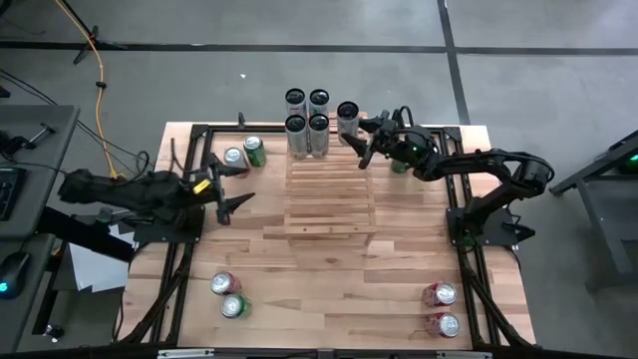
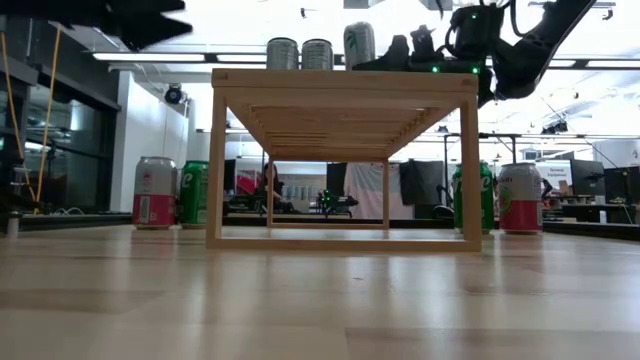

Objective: Place canned beverage on shelf
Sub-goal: Put the white pink soda can aligned with the other white pink soda cans on the shelf

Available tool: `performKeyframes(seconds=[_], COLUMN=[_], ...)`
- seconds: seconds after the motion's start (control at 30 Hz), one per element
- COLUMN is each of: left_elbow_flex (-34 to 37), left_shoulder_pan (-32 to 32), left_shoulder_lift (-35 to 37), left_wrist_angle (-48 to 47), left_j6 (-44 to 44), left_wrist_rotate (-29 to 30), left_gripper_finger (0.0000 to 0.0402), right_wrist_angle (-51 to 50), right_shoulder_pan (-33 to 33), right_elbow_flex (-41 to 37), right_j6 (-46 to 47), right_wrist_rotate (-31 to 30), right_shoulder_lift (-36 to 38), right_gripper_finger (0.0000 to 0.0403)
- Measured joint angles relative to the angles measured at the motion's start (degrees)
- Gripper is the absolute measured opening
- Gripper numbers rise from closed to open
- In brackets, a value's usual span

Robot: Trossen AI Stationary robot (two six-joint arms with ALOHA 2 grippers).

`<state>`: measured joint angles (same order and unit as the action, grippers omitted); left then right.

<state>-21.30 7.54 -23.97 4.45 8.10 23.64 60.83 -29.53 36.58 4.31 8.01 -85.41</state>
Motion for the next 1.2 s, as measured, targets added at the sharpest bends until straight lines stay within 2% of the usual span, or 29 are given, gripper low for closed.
performKeyframes(seconds=[0.2,0.37,0.7,1.0,1.2], left_elbow_flex=[0.00,0.00,0.00,0.00,-0.02], left_shoulder_pan=[-10.42,-14.62,-15.05,-15.03,-15.03], left_shoulder_lift=[-5.95,-7.94,-7.91,-7.97,-8.01], left_wrist_angle=[1.62,3.52,4.48,8.63,10.51], left_j6=[-1.99,-3.65,-3.98,0.14,0.29], left_wrist_rotate=[-8.42,-11.45,-11.56,-11.54,-11.54], left_gripper_finger=[0.0305,0.0305,0.0305,0.0305,0.0305], right_wrist_angle=[-0.23,-0.24,-0.17,-1.40,7.00], right_shoulder_pan=[-1.76,-2.64,-5.37,-9.09,-10.18], right_elbow_flex=[0.02,0.02,0.02,0.09,1.10], right_j6=[0.84,0.24,-0.25,-1.74,0.73], right_wrist_rotate=[1.03,1.22,1.46,1.48,3.26], right_shoulder_lift=[-0.06,-0.11,-0.11,-0.46,-6.24], right_gripper_finger=[0.0241,0.0241,0.0247,0.0249,0.0250])
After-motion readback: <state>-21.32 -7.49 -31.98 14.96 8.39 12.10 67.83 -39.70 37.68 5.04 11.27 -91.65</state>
